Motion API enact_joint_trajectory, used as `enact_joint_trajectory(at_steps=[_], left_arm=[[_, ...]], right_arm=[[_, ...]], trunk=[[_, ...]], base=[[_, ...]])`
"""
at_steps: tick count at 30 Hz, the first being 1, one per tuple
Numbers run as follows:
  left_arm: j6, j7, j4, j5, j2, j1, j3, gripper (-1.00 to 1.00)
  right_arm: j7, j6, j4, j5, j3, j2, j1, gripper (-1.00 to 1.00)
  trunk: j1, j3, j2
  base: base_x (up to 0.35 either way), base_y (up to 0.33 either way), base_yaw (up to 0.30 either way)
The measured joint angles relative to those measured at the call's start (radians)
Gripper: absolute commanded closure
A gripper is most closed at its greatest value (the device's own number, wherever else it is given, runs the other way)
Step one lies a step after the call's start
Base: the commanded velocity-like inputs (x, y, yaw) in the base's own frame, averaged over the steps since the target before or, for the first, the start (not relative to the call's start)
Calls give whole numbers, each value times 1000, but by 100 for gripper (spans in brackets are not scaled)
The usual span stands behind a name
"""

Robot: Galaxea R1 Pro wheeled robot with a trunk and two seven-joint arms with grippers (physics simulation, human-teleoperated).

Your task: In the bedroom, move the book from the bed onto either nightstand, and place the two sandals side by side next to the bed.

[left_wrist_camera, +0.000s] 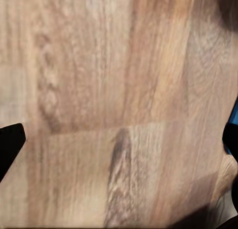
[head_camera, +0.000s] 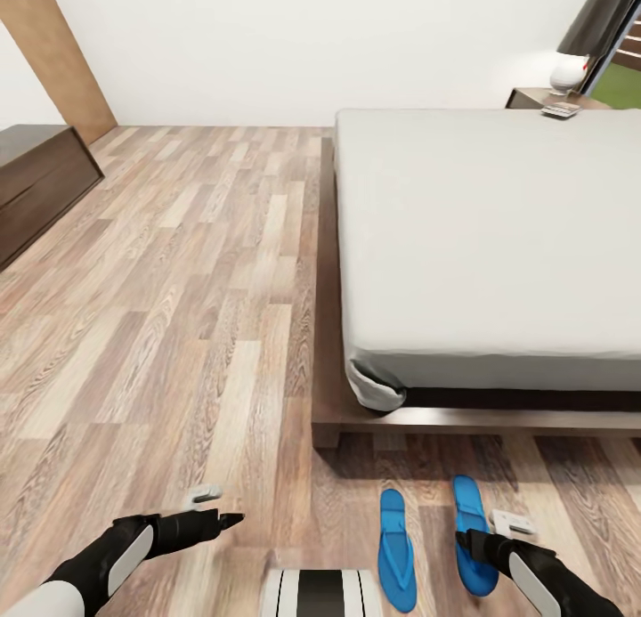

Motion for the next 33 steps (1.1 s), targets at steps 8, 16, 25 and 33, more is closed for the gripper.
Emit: enact_joint_trajectory(at_steps=[8, 16, 25, 33], left_arm=[[0, 1, 0, 0, 0, 0, 0, -100], [0, 2, 0, 0, 0, 0, 0, -100], [0, 2, 0, 0, -1, 0, -1, -100], [0, 2, 0, 0, -1, 0, -2, -100]], right_arm=[[0, 0, 0, 0, 0, 0, 0, 100], [0, 0, 0, 0, 0, 0, 0, 100], [0, 0, 0, 0, 0, 0, 0, 100], [1, 0, -3, -1, -1, -3, 0, 100]], trunk=[[0, 0, 0], [2, -15, -1], [6, -50, -3], [9, -81, -5]], base=[[0, 177, 0], [0, 10, 0], [0, 0, 0], [0, 0, 0]])
